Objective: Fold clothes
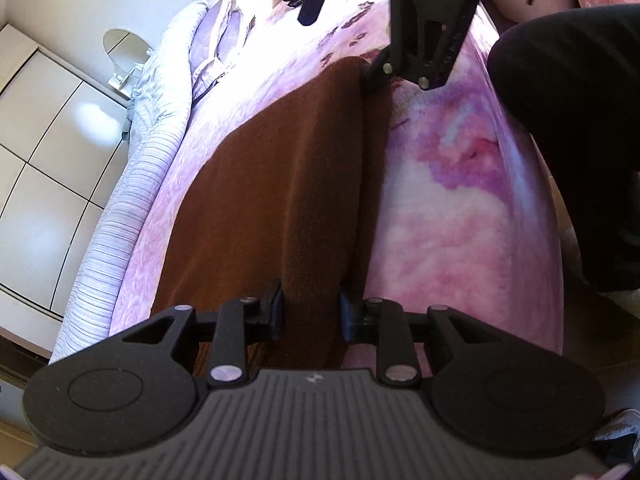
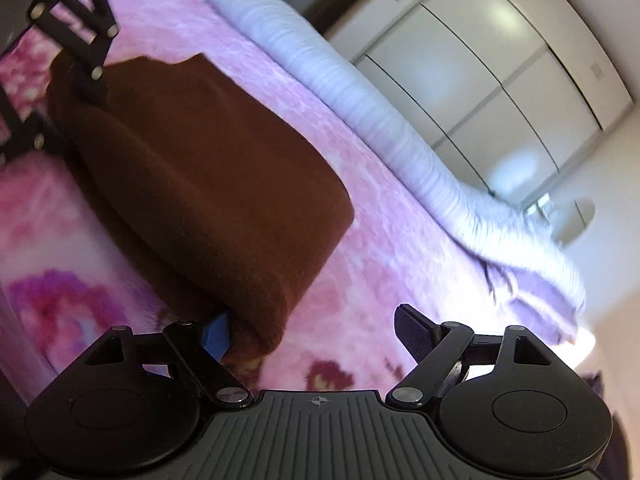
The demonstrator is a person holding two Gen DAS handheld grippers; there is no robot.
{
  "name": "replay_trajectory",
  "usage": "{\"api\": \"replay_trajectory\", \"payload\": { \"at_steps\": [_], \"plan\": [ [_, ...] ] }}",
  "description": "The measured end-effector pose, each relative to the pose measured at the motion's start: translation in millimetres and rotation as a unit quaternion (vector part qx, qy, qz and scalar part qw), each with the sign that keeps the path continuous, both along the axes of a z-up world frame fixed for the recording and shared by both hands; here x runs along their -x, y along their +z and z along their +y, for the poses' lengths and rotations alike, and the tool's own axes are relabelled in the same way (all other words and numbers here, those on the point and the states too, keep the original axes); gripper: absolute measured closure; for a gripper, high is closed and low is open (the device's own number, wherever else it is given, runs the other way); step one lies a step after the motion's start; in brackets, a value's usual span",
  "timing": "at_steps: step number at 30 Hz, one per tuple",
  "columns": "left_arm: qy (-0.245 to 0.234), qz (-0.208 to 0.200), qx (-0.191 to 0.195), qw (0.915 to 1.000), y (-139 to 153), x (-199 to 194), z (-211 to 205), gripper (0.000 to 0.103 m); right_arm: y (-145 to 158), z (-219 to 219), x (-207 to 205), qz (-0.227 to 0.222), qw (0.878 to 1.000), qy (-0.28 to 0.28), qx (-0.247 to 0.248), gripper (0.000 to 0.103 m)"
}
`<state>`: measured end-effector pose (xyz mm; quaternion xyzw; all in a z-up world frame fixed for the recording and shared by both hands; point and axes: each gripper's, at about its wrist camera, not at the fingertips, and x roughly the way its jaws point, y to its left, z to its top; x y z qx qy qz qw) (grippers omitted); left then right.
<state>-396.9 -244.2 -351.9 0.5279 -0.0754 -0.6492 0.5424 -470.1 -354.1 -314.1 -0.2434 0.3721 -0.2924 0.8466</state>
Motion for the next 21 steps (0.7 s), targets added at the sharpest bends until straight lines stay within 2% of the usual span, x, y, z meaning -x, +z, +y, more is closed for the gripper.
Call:
{"api": "replay_trajectory", "payload": {
  "at_steps": [2, 8, 12, 13, 14, 17, 20, 21],
  "plan": [
    [0.007, 0.009, 0.003, 0.9999, 6.7, -1.7, 6.3, 0.077, 4.2, 3.9, 4.8, -0.005, 1.0, 0.005, -0.001, 0.02],
    [0.043, 0.05, 0.031, 0.9973, 27.9, -14.1, 36.1, 0.076, 27.2, 12.8, 16.2, -0.025, 0.999, 0.007, -0.045, 0.02],
    [0.082, 0.097, 0.049, 0.9907, 39.3, -28.8, 52.0, 0.076, 50.1, 11.9, 18.8, -0.093, 0.991, 0.02, -0.095, 0.021],
    [0.091, 0.103, 0.05, 0.9893, 39.8, -32.5, 51.7, 0.076, 55.0, 12.0, 18.5, -0.107, 0.989, 0.023, -0.102, 0.023],
    [0.1, 0.106, 0.049, 0.9881, 39.8, -35.9, 50.6, 0.076, 59.5, 12.3, 18.6, -0.12, 0.987, 0.027, -0.108, 0.033],
    [0.118, 0.112, 0.04, 0.9858, 35.3, -43.6, 45.5, 0.076, 62.7, 5.9, 8.0, -0.134, 0.982, 0.031, -0.133, 0.051],
    [0.124, 0.11, 0.015, 0.9861, 21.8, -48.3, 39.3, 0.077, 53.0, -5.7, -4.8, -0.128, 0.976, 0.03, -0.175, 0.062],
    [0.123, 0.111, 0.011, 0.9861, 19.6, -49.1, 39.4, 0.077, 45.0, -12.1, -10.1, -0.12, 0.973, 0.027, -0.194, 0.062]
  ]
}}
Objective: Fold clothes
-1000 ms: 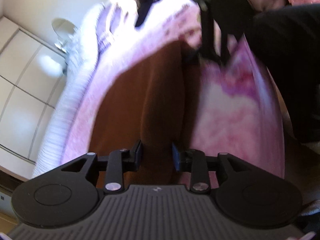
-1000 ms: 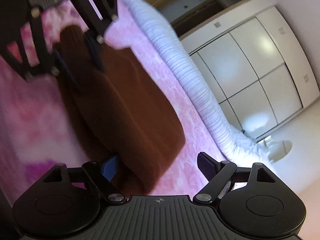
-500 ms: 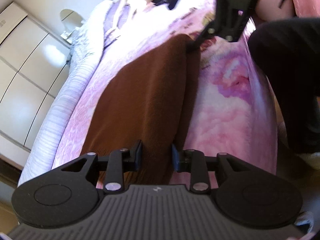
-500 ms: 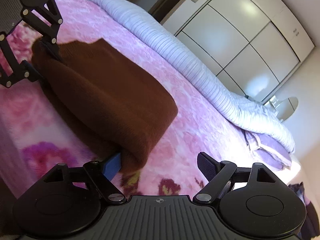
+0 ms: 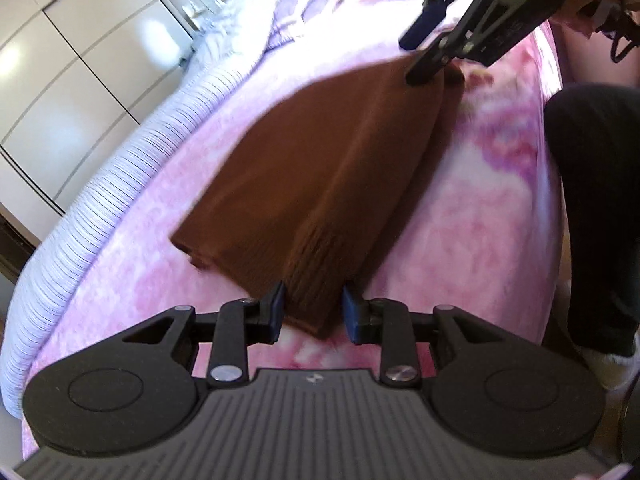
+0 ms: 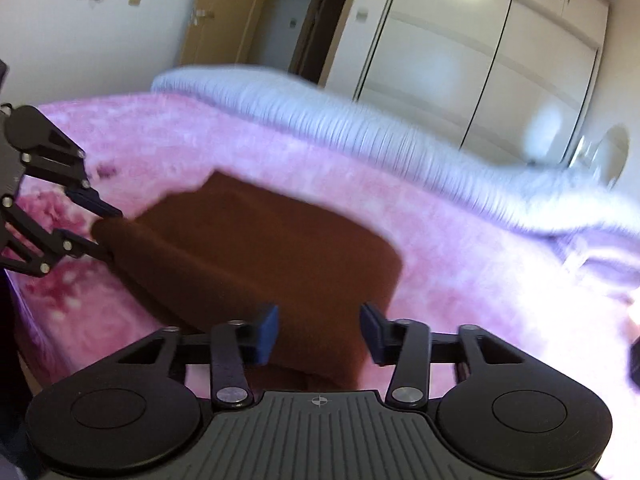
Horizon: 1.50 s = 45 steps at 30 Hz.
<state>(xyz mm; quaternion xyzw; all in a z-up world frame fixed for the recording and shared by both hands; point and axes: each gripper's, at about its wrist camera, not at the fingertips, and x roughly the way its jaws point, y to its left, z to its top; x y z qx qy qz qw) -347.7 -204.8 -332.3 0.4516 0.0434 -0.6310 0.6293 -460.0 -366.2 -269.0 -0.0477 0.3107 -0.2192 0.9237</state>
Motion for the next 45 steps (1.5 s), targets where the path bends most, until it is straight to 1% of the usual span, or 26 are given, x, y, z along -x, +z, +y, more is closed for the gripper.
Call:
{"api": "replay_trajectory", "payload": {
  "at_steps": [1, 3, 5, 7, 11, 14, 18, 20, 22, 24, 26, 27, 29, 31, 32, 33, 34, 36, 37, 40, 42, 44, 45],
  "plan": [
    [0.001, -0.001, -0.002, 1.0, 0.1, 0.0, 1.4, 0.076, -4.6, -3.8, 0.5, 0.005, 1.0, -0.001, -0.014, 0.062],
    [0.003, -0.004, -0.004, 1.0, 2.7, -0.4, 5.7, 0.076, -6.7, -8.2, 0.4, 0.007, 1.0, 0.001, -0.021, 0.062],
    [0.007, -0.006, -0.005, 0.9999, 7.2, -3.0, 11.6, 0.076, 1.1, -9.6, 1.9, 0.005, 1.0, -0.001, -0.025, 0.062],
    [0.015, -0.002, -0.002, 0.9999, 12.5, -6.3, 19.7, 0.076, 10.5, -10.1, 6.8, -0.009, 0.999, -0.002, -0.032, 0.062],
    [0.032, 0.021, 0.021, 0.9991, 28.9, -15.2, 32.8, 0.076, 22.4, -15.1, 13.7, -0.033, 0.999, -0.01, -0.038, 0.062],
    [0.049, 0.053, 0.039, 0.9966, 44.4, -29.8, 30.8, 0.076, 30.9, -28.4, 19.3, -0.048, 0.998, -0.024, -0.043, 0.062],
    [0.083, 0.095, 0.058, 0.9903, 61.0, -59.6, 2.7, 0.074, 35.3, -57.0, 8.3, -0.057, 0.996, -0.037, -0.062, 0.059],
    [0.096, 0.124, 0.061, 0.9858, 66.1, -78.6, -21.8, 0.067, 35.2, -73.8, -1.0, -0.058, 0.995, -0.038, -0.076, 0.057],
    [0.111, 0.149, 0.056, 0.981, 65.5, -100.5, -51.3, 0.064, 31.3, -93.1, -14.9, -0.049, 0.994, -0.04, -0.093, 0.055],
    [0.128, 0.176, 0.045, 0.9749, 59.8, -122.9, -79.3, 0.064, 27.9, -113.0, -27.0, -0.047, 0.991, -0.041, -0.116, 0.054],
    [0.143, 0.206, 0.03, 0.9676, 52.1, -143.6, -103.4, 0.067, 24.0, -133.7, -37.7, -0.05, 0.988, -0.043, -0.142, 0.053],
    [0.146, 0.215, 0.022, 0.9655, 47.3, -151.2, -112.8, 0.07, 21.6, -144.6, -42.2, -0.057, 0.985, -0.044, -0.158, 0.053],
    [0.143, 0.224, 0.007, 0.964, 38.2, -160.7, -125.3, 0.088, 15.3, -165.6, -49.4, -0.066, 0.979, -0.053, -0.184, 0.053],
    [0.139, 0.223, -0.002, 0.9648, 31.8, -165.6, -131.0, 0.094, 4.3, -188.2, -55.8, -0.07, 0.97, -0.065, -0.223, 0.053],
    [0.137, 0.222, -0.006, 0.9653, 28.8, -167.7, -133.4, 0.097, -1.1, -196.2, -58.9, -0.067, 0.966, -0.066, -0.24, 0.061],
    [0.135, 0.216, -0.003, 0.9671, 29.5, -168.3, -133.7, 0.098, -6.2, -202.9, -61.9, -0.064, 0.962, -0.065, -0.257, 0.069],
    [0.132, 0.208, 0.003, 0.9692, 31.8, -168.1, -133.2, 0.099, -7.7, -206.7, -64.7, -0.061, 0.96, -0.06, -0.265, 0.08],
    [0.132, 0.206, 0.02, 0.9695, 37.5, -173.4, -133.2, 0.1, -2.7, -203.4, -68.1, -0.058, 0.967, -0.053, -0.24, 0.081],
    [0.132, 0.207, 0.017, 0.9692, 34.3, -175.2, -135.9, 0.1, 0.3, -201.0, -69.7, -0.057, 0.971, -0.05, -0.225, 0.082],
    [0.133, 0.212, -0.006, 0.9682, 16.6, -179.0, -147.6, 0.1, -8.3, -201.2, -75.1, -0.047, 0.973, -0.05, -0.22, 0.082],
    [0.137, 0.211, -0.003, 0.9679, 7.5, -178.4, -149.4, 0.1, -13.0, -201.8, -75.5, -0.043, 0.973, -0.05, -0.222, 0.081],
    [0.145, 0.215, 0.002, 0.9658, 9.8, -178.9, -147.6, 0.099, -7.0, -197.6, -72.5, -0.04, 0.975, -0.053, -0.214, 0.079],
    [0.149, 0.209, 0.005, 0.9665, 13.5, -177.5, -144.9, 0.098, -0.4, -190.9, -70.1, -0.038, 0.978, -0.051, -0.198, 0.078]
  ]
}}
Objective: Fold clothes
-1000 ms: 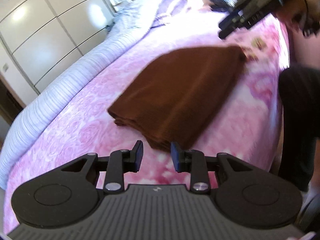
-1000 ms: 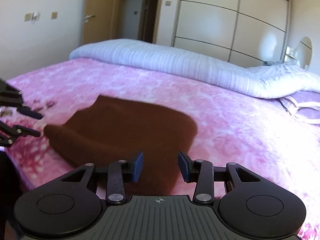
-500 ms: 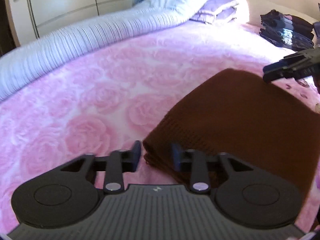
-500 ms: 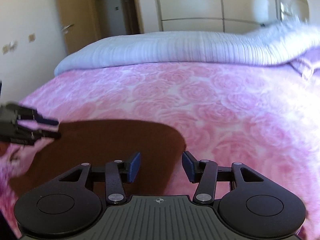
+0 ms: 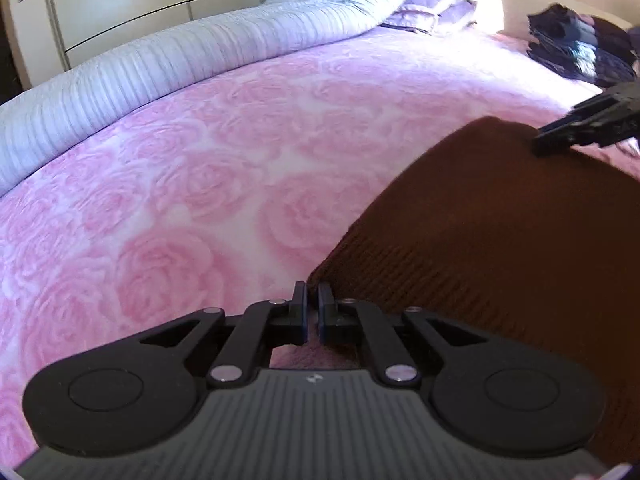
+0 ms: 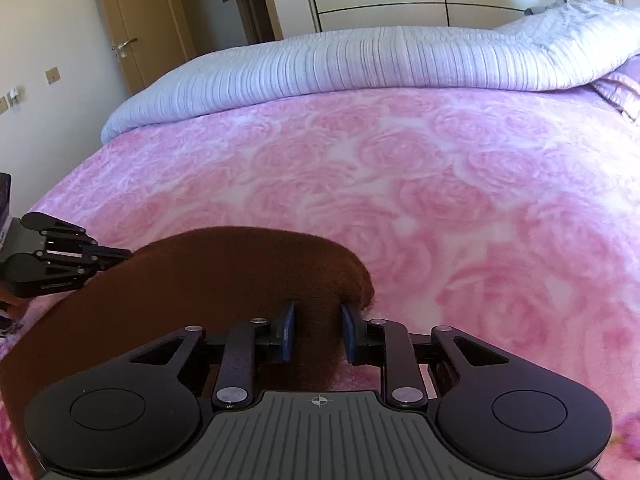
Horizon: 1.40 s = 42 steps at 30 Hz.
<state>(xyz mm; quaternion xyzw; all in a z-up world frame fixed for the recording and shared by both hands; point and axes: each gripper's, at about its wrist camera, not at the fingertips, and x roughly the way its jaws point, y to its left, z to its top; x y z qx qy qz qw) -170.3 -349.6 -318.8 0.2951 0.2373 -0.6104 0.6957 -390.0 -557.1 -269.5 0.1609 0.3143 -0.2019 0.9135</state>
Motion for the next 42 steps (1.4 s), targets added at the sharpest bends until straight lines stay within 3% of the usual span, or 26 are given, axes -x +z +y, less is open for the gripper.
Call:
{"api": "replay_trajectory", "payload": {
  "at_steps": [4, 9, 15, 18, 22, 25, 30, 34, 38, 42],
  "plan": [
    [0.013, -0.029, 0.008, 0.9995, 19.2, 6.2, 21.0, 0.096, 33.2, 47.2, 18.5, 0.001, 0.996, 0.023, 0.083, 0.074],
    [0.011, -0.036, 0.034, 0.9987, 48.2, 31.4, 76.4, 0.093, 49.3, 126.6, 47.7, -0.012, 0.987, 0.078, 0.137, 0.069],
    [-0.039, 0.015, 0.062, 0.9972, 62.2, 89.4, 133.1, 0.09, 24.0, 185.5, 68.5, -0.012, 0.987, 0.104, 0.121, 0.069],
    [-0.041, 0.026, 0.044, 0.9979, 45.3, 107.7, 132.9, 0.091, 0.8, 187.4, 61.0, 0.015, 0.99, 0.092, 0.107, 0.069],
    [-0.018, -0.007, 0.015, 0.9997, 17.7, 113.9, 123.9, 0.091, -1.4, 189.4, 64.0, 0.008, 0.99, 0.085, 0.111, 0.069],
    [-0.003, 0.012, 0.02, 0.9997, 16.7, 110.3, 126.6, 0.091, 9.8, 190.8, 72.0, -0.01, 0.99, 0.071, 0.121, 0.069],
    [0.004, 0.007, 0.018, 0.9998, 17.9, 115.5, 127.0, 0.091, -6.1, 178.4, 76.8, 0.007, 0.994, 0.061, 0.094, 0.069],
    [0.008, -0.001, 0.016, 0.9998, 18.5, 118.0, 128.7, 0.091, 9.0, 182.9, 86.3, -0.028, 0.994, 0.042, 0.096, 0.068],
    [0.009, -0.009, 0.018, 0.9998, 18.8, 120.8, 127.9, 0.091, -5.4, 171.9, 84.0, 0.0, 0.997, 0.032, 0.07, 0.068],
    [0.014, -0.017, 0.035, 0.9992, 31.4, 125.8, 134.0, 0.091, -1.0, 163.6, 86.4, -0.011, 0.999, 0.026, 0.043, 0.068]
  ]
}}
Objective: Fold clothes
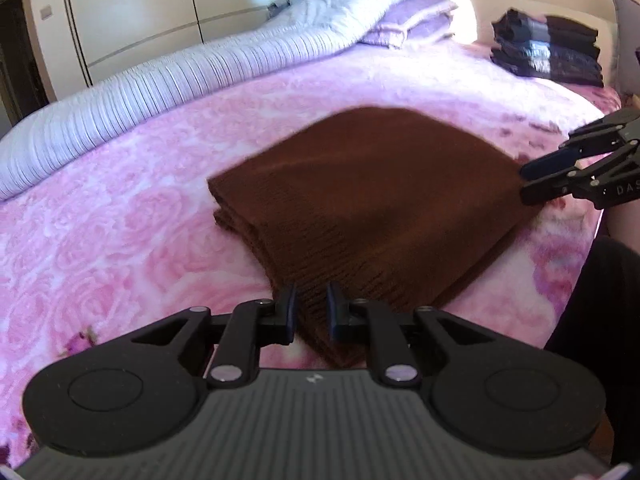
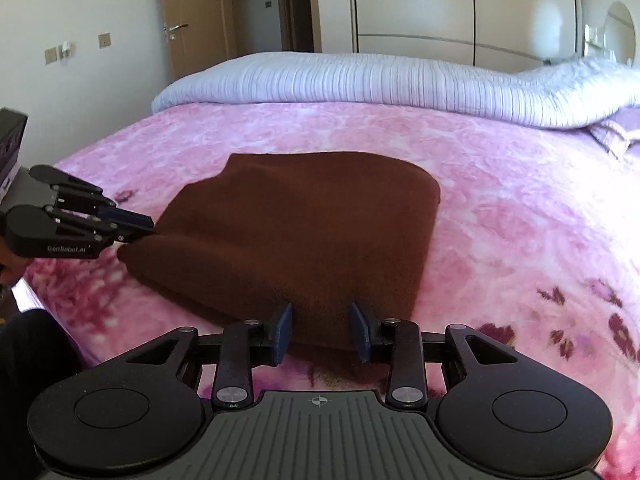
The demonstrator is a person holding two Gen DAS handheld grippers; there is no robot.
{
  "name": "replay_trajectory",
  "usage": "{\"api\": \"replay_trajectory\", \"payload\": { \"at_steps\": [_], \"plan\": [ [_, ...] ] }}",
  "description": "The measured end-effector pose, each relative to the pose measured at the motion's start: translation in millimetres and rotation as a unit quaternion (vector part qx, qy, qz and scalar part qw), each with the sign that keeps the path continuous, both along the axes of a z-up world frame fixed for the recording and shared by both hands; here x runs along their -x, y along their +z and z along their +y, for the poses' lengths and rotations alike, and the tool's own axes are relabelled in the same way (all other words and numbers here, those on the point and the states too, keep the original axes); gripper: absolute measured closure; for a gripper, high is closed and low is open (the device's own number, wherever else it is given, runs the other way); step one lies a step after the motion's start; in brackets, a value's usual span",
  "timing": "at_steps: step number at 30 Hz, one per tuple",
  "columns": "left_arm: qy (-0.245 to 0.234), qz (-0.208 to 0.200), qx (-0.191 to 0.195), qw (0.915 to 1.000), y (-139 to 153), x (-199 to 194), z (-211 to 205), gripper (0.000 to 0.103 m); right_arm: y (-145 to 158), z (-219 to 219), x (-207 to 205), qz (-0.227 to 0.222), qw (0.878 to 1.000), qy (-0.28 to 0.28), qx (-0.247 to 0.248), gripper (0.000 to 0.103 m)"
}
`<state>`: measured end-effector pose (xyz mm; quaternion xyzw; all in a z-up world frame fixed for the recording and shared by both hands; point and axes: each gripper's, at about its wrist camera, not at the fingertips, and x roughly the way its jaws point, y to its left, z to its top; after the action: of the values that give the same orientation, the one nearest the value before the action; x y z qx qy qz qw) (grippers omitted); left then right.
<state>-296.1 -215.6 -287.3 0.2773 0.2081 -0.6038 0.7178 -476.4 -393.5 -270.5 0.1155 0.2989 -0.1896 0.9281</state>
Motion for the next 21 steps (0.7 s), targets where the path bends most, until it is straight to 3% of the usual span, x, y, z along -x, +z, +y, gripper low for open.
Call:
{"api": "replay_trajectory", "payload": {
  "at_steps": [7, 12, 18, 21],
  "plan": [
    [-0.013, 0.002, 0.036, 0.9993, 22.9, 22.4, 6.3, 0.083, 16.8, 2.5, 18.4, -0.028, 0.999, -0.018, -0.003, 0.067],
    [-0.024, -0.001, -0.012, 0.9996, -6.9, 31.3, -15.6, 0.081, 5.9, -0.4, 18.0, -0.012, 1.0, -0.02, -0.013, 0.066],
    [-0.013, 0.005, -0.018, 0.9997, -12.9, 29.9, -19.8, 0.08, 11.0, 2.6, 20.4, -0.019, 1.0, -0.021, -0.008, 0.065],
    [-0.013, 0.006, -0.02, 0.9997, -13.7, 30.7, -19.8, 0.08, 4.1, 1.3, 14.2, 0.001, 1.0, -0.016, -0.008, 0.065]
  ]
}}
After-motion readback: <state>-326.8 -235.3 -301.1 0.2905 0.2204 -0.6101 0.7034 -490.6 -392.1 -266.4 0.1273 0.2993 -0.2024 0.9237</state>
